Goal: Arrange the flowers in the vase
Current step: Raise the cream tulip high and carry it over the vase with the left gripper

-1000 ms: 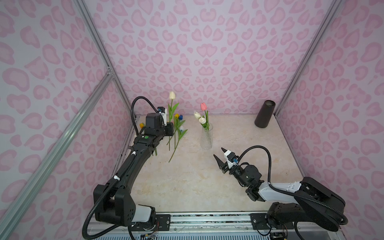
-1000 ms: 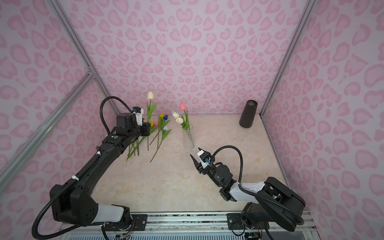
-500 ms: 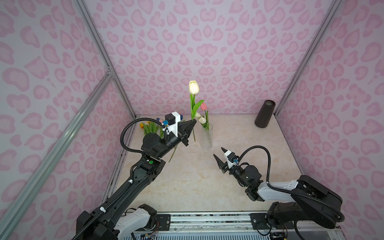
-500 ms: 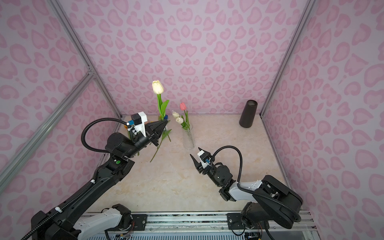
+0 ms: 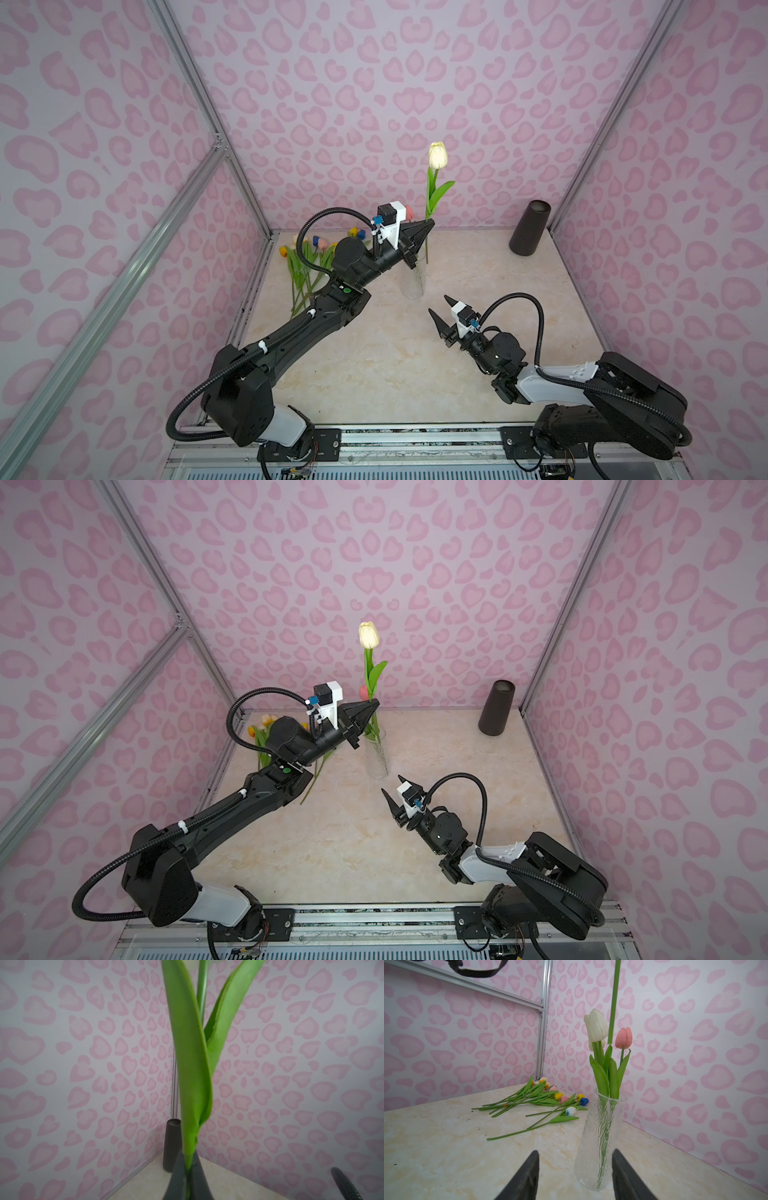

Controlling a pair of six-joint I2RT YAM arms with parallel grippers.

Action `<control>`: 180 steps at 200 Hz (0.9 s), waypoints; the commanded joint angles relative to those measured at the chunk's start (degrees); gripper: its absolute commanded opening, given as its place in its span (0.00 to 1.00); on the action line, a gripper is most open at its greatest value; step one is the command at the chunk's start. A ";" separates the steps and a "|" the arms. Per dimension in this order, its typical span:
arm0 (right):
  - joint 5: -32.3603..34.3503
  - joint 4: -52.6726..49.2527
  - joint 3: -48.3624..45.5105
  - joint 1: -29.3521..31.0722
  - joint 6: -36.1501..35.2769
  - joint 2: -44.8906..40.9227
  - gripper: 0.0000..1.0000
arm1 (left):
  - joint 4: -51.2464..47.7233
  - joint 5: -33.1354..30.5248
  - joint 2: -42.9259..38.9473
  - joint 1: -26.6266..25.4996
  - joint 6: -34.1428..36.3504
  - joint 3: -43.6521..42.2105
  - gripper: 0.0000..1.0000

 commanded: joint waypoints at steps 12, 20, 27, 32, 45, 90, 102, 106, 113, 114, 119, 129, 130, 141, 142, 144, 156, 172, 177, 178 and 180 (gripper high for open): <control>1.11 2.27 -0.33 0.10 -0.29 -0.28 0.55 | -2.27 -13.11 4.07 -3.19 5.60 3.95 0.03; 1.14 2.28 -0.37 0.08 -0.16 -0.23 0.55 | -3.62 -15.40 5.21 -3.66 6.81 5.39 0.03; 1.03 2.38 -0.41 0.06 -0.14 -0.22 0.55 | -4.91 -17.47 6.27 -3.99 7.38 6.64 0.03; 0.96 2.48 -0.45 0.06 -0.05 -0.14 0.55 | -5.56 -18.80 6.99 -4.00 7.45 7.46 0.03; 1.06 2.52 -0.45 0.09 -0.13 -0.11 0.56 | -5.25 -21.78 8.72 -4.11 7.45 8.19 0.03; 1.73 3.15 -0.79 0.10 -0.48 0.05 0.56 | -5.71 -35.83 14.01 -4.49 9.87 12.09 0.03; 1.61 3.22 -0.80 0.10 -0.44 0.24 0.55 | -5.25 -37.20 15.45 -4.58 10.10 12.92 0.03; 1.59 3.32 -0.75 0.06 -0.40 0.28 0.56 | -5.29 -37.27 15.90 -4.58 10.39 13.31 0.03; 1.61 3.34 -0.79 0.10 -0.40 0.37 0.55 | -5.73 -37.54 16.48 -4.66 10.41 13.86 0.03; 1.65 3.34 -0.80 0.10 -0.39 0.35 0.55 | -5.77 -37.60 16.55 -4.66 10.38 13.90 0.03; 1.61 3.35 -0.80 0.10 -0.47 0.41 0.55 | -5.66 -37.66 16.89 -4.66 10.43 14.02 0.03; 1.80 3.44 -0.85 0.15 -0.57 0.35 0.55 | -5.42 -38.27 17.36 -4.73 10.50 14.04 0.03; 1.79 3.47 -0.87 0.12 -0.61 0.34 0.55 | -5.35 -38.41 17.43 -4.74 10.51 14.04 0.03; 1.99 3.35 -0.89 0.08 -0.76 0.33 0.55 | -5.12 -38.97 18.05 -4.75 10.60 14.08 0.03; 1.96 3.34 -0.87 0.08 -0.79 0.34 0.55 | -5.16 -38.98 18.12 -4.75 10.60 14.10 0.03; 2.02 3.34 -0.89 0.10 -0.80 0.31 0.55 | -5.19 -39.09 18.22 -4.75 10.61 14.19 0.03; 2.08 3.34 -0.90 0.08 -0.88 0.31 0.56 | -5.17 -39.59 18.76 -4.75 10.72 14.30 0.03; 2.05 3.44 -0.90 0.10 -0.92 0.33 0.55 | -5.45 -39.71 19.05 -4.84 11.17 14.39 0.03; 2.08 3.50 -0.85 0.10 -0.92 0.34 0.56 | -5.59 -39.75 18.99 -4.91 11.43 14.39 0.03; 2.06 3.51 -0.92 0.10 -0.92 0.34 0.56 | -5.61 -39.76 18.90 -4.92 11.42 14.34 0.03; 2.09 3.51 -0.95 0.10 -0.96 0.29 0.56 | -5.50 -39.82 18.90 -4.90 11.47 14.31 0.03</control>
